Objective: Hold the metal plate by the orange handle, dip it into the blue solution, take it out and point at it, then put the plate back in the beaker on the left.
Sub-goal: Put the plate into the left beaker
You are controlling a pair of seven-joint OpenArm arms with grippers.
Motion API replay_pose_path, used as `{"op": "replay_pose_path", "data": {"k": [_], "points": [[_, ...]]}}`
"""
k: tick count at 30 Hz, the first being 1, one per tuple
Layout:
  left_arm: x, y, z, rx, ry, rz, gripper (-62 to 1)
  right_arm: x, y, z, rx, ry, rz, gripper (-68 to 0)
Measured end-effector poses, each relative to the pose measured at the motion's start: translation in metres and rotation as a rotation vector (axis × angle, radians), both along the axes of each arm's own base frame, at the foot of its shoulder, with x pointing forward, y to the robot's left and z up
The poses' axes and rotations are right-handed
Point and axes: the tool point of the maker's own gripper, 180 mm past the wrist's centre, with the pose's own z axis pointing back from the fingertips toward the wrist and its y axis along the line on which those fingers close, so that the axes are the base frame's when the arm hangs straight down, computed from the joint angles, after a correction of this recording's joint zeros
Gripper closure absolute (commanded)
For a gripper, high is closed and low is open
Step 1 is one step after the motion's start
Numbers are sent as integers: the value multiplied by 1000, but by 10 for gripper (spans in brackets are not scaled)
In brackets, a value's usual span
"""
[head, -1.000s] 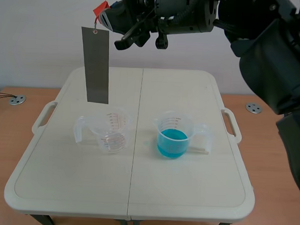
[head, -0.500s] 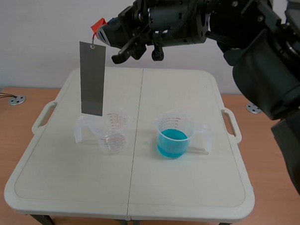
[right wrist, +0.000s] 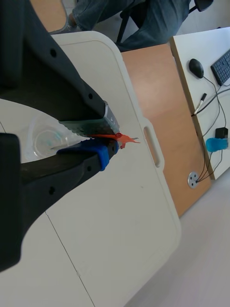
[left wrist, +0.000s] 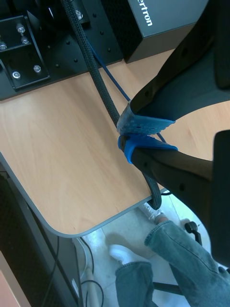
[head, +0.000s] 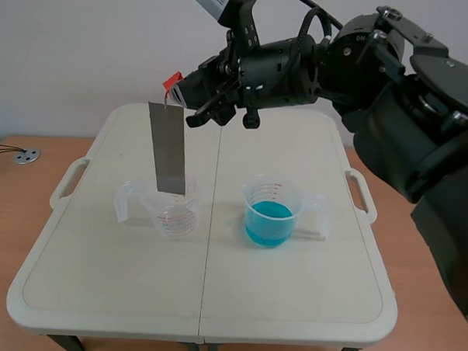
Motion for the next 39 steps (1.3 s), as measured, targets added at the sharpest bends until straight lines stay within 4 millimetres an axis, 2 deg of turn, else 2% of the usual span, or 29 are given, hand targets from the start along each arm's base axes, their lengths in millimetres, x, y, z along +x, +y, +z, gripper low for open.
{"op": "replay_pose_path", "data": {"k": [5, 10, 15, 20, 31, 33, 37, 39], "points": [[0, 0, 0, 0, 0, 0, -14, 3, -5, -18, -11, 51, -19, -13], [0, 0, 0, 0, 0, 0, -14, 4, -6, -23, 1, 65, -27, -13], [1, 1, 0, 1, -2, -2, -14, -3, -1, -37, 0, 99, -10, -13], [3, 1, 0, 2, -5, -2, -15, -4, -4, -53, -11, 143, -23, -13], [3, 1, 0, 2, -5, -2, -15, -4, -2, -61, 11, 182, -32, -16], [3, 1, 0, 2, -6, -2, -15, -4, -2, -62, 3, 179, -32, -68], [3, 1, 0, 2, -5, -2, -15, -4, -5, -70, -47, 173, -31, -293], [3, 1, 0, 2, -6, -2, -15, -3, -6, -70, -55, 165, -31, -360]]}}
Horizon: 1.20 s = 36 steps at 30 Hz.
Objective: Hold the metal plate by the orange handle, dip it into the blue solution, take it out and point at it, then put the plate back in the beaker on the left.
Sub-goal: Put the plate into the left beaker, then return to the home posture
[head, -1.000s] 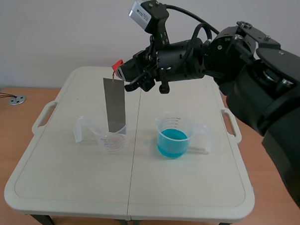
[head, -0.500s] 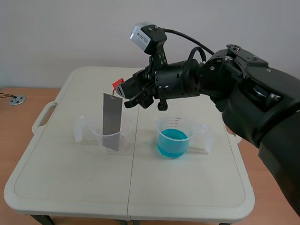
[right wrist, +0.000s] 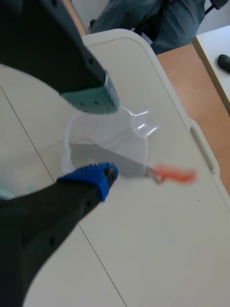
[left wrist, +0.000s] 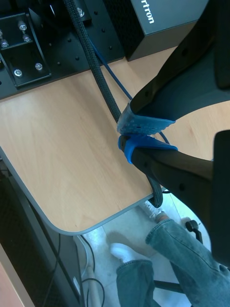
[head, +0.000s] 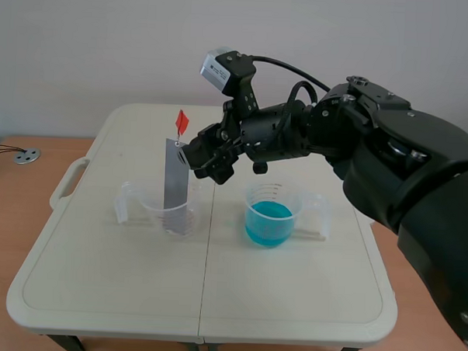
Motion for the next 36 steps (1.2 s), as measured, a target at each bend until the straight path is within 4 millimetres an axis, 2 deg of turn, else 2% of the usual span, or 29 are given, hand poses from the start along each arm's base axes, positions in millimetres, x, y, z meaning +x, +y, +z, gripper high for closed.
{"op": "replay_pose_path", "data": {"k": [2, 3, 4, 7, 8, 15, 19, 25, 28, 31, 33, 36], "points": [[0, 0, 0, 0, 0, 0, -33, 1, 0, 2, 1, -6, 0, -396], [0, 0, 0, 2, 0, -4, -82, 2, 0, 3, 3, -7, 0, -421], [-1, 0, -1, 11, 2, -27, -170, 2, 0, 3, 3, -7, 0, -452], [-4, 0, -2, 34, 7, -82, -562, 2, 0, 2, 2, -7, 0, -529], [-4, 1, -2, 37, 6, -87, -623, 2, 0, 3, 3, -9, 0, -548], [1, 11, -1, 88, -19, -69, -623, 13, -8, 12, 22, -22, -36, -658], [1, 9, -1, 79, -15, -72, -623, 26, -19, 30, 111, -56, -93, -664], [6, 8, 0, 79, -32, -74, -623, 28, -43, 33, 83, -97, -124, -664], [29, 10, 6, 102, -96, -79, -623, 22, -52, 31, 68, -110, -128, -664], [68, 16, 24, 141, -210, -111, -623, 14, -62, 29, 65, -122, -142, -663], [98, 19, 43, 158, -301, -129, -623, 9, -70, 29, 58, -131, -162, -663], [145, 21, 82, 145, -460, -101, -623, 0, -85, 32, 50, -154, -180, -663]]}}
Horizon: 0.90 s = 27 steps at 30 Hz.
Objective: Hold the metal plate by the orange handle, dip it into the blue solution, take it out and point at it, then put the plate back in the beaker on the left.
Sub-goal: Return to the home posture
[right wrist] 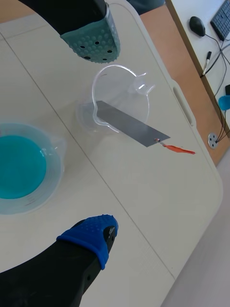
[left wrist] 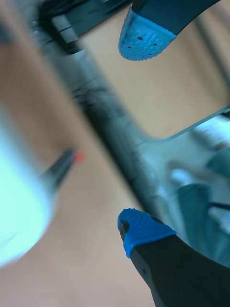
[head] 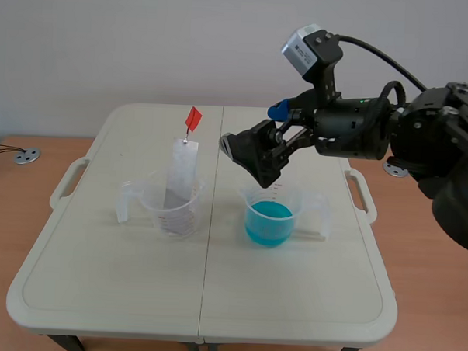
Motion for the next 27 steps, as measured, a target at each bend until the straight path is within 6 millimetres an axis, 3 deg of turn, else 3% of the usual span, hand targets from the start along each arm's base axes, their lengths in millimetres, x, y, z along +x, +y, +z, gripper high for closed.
{"op": "replay_pose_path", "data": {"k": [5, 13, 19, 27], "points": [[57, -7, 61, -56, -213, -17, -623, -16, -19, 11, -27, -47, -16, -663], [105, -38, 119, -190, -384, -88, -623, -52, -37, 9, -48, -58, -27, -663], [123, -61, 144, -265, -433, -190, -623, -77, -51, 8, -47, -55, -50, -663], [124, -92, 150, -366, -407, -311, -623, -104, -73, 17, -47, -66, -97, -663]]}}
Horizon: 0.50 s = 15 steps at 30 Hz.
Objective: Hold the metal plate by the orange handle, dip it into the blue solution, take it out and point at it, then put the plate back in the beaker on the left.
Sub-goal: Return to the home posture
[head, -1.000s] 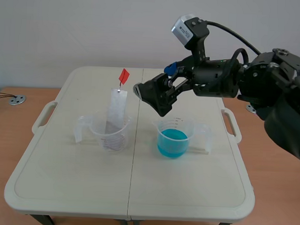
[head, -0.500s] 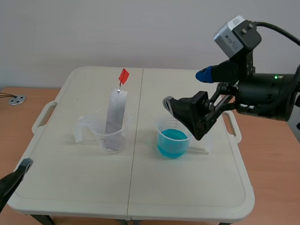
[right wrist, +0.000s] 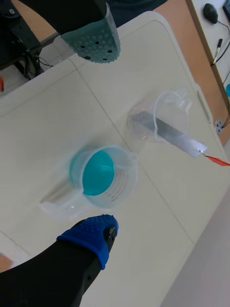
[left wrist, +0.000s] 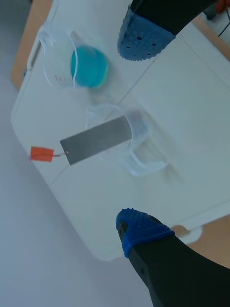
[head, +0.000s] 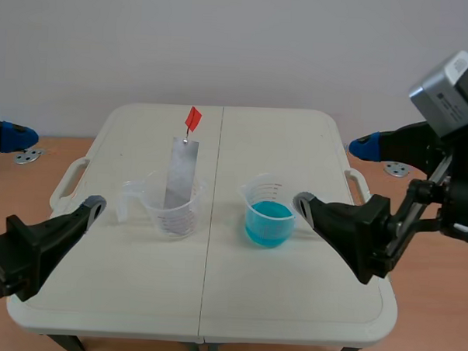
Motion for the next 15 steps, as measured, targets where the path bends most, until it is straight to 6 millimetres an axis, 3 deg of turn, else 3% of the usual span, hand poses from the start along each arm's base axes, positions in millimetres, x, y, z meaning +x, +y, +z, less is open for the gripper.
{"op": "replay_pose_path", "data": {"k": [7, 15], "points": [[7, -24, 13, -51, -19, -92, -623, -9, -22, -3, 1, 7, -65, -663], [9, -45, 12, -58, -3, -153, -623, -9, -30, -2, 1, 2, -86, -663]]}}
